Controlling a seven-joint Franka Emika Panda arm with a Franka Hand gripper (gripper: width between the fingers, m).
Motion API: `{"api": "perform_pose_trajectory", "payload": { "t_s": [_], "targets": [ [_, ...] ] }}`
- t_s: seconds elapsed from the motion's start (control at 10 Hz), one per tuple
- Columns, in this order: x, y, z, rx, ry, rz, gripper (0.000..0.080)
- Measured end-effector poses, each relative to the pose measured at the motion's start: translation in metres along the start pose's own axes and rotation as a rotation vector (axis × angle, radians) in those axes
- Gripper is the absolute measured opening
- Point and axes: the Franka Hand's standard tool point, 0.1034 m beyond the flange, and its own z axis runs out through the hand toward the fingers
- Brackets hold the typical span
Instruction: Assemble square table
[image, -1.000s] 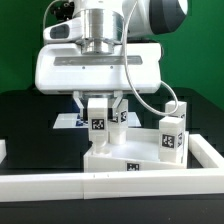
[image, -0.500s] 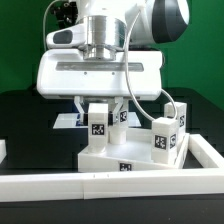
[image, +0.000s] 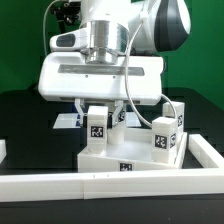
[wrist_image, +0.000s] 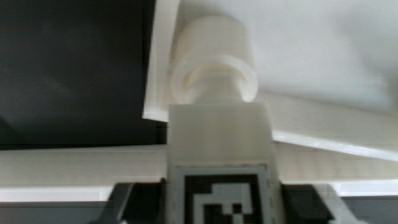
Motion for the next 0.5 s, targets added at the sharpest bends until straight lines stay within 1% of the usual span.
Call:
{"api": "perform_pose_trajectory", "payload": {
  "t_s": [0.2,0.3,0.4,0.5],
  "targets": [
    [-0.0006,-0.0033,-0.0005,0.017,-0.023,0.006,0.0288],
    [-0.0004,-0.0032,-0.0003,0.019,-0.025,0.007,0.0288],
    [-0.0038,-0.0042,0.0011,0.024,-0.04,0.007,0.0357],
    [-0.0039,-0.0042,0.0012,0.024,-0.041,0.007,0.0542]
  ]
}}
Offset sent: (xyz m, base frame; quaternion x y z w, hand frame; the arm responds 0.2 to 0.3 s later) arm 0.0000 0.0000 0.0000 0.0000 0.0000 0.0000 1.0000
